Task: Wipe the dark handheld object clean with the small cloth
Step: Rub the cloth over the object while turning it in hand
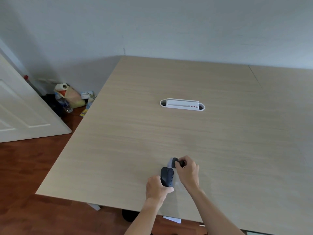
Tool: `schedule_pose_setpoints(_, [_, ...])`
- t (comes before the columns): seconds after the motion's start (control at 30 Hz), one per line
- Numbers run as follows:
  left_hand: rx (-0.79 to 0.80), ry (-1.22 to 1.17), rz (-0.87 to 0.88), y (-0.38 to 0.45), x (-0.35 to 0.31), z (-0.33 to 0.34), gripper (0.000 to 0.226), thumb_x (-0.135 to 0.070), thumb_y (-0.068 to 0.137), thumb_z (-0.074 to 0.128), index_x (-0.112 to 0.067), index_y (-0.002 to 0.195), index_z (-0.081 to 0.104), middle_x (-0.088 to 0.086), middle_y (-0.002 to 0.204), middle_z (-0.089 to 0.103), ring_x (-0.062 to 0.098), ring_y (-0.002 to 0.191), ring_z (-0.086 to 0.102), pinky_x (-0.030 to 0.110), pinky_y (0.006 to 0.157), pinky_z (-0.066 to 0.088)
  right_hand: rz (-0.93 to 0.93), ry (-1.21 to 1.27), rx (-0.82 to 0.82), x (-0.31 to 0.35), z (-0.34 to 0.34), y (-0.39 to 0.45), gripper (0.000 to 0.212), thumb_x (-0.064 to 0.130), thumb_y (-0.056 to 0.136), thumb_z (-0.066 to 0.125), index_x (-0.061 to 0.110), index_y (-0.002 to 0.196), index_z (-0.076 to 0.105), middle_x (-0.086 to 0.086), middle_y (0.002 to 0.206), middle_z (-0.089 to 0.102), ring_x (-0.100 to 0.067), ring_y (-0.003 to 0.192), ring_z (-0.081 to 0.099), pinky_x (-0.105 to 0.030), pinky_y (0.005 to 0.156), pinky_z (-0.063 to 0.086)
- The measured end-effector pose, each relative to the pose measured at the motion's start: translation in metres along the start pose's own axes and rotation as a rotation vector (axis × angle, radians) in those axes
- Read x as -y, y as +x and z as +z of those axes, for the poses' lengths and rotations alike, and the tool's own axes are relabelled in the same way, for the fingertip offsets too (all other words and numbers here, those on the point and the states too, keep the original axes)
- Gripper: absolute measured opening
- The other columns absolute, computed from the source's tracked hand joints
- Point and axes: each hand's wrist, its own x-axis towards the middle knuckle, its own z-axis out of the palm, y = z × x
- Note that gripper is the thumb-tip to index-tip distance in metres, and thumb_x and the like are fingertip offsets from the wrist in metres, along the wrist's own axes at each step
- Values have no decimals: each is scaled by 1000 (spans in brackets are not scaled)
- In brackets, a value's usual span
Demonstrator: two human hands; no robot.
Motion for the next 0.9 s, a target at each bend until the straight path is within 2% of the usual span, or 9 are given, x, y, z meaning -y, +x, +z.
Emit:
schedule_pose_setpoints(0.07, [-10,0,-3,1,0,-1,36,-31,55,86,-15,62,55,-1,68,62,20,62,56,24,52,40,-24,40,65,-3,-4,-1,11,10,77,70,17,69,66,6,59,61,-5,55,53,-13,53,41])
schedule_pose_setpoints(0.13, [-14,-11,-1,2,1,0,39,-30,54,86,-16,58,50,-2,64,58,20,59,53,23,49,37,-12,0,114,-10,-7,-3,11,10,77,71,17,70,67,7,61,62,-5,57,55,-13,54,42])
schedule_pose_setpoints(0.23, [-9,-28,0,1,2,2,43,-29,52,86,-17,53,45,-4,58,52,18,54,47,23,47,35,64,-43,-44,-21,-10,-5,11,14,80,68,20,72,64,7,66,65,-17,67,60,-29,56,46])
schedule_pose_setpoints(0.3, [-12,-37,-3,1,3,2,44,-29,50,85,-17,52,43,-5,56,50,18,52,45,23,46,34,51,20,-119,-23,-11,-8,14,14,80,68,22,70,62,7,63,65,-14,62,59,-24,54,43])
schedule_pose_setpoints(0.43, [-10,-56,-20,0,2,1,39,-29,50,85,-17,54,48,-6,58,54,15,53,49,21,45,35,-34,41,47,-25,-8,-14,18,10,75,74,22,65,65,2,57,64,-7,51,54,-14,50,41])
schedule_pose_setpoints(0.57, [2,-56,-5,0,0,0,44,-29,50,84,-16,52,41,-8,50,44,12,45,39,20,42,29,35,60,-79,-28,-9,-15,19,11,77,73,24,67,64,7,59,65,-7,58,60,-15,51,42])
schedule_pose_setpoints(0.73, [11,-30,7,-1,-2,0,41,-24,56,85,-16,51,45,-6,54,50,16,54,47,23,49,36,-27,76,58,-30,-9,-19,19,7,71,75,23,63,67,6,59,67,-6,50,55,-12,49,41])
schedule_pose_setpoints(0.83, [7,13,25,-3,-2,1,34,-28,60,86,-11,72,58,-1,74,61,18,69,57,27,60,43,19,68,-36,-36,-10,-20,20,10,76,75,25,66,66,7,59,66,-5,58,60,-13,51,41])
schedule_pose_setpoints(0.9, [-11,63,31,-2,-2,0,52,-33,60,86,-8,97,59,3,96,62,22,92,60,25,69,45,50,106,-99,-36,-12,-21,22,11,78,74,27,66,64,8,59,66,-4,62,61,-15,52,39])
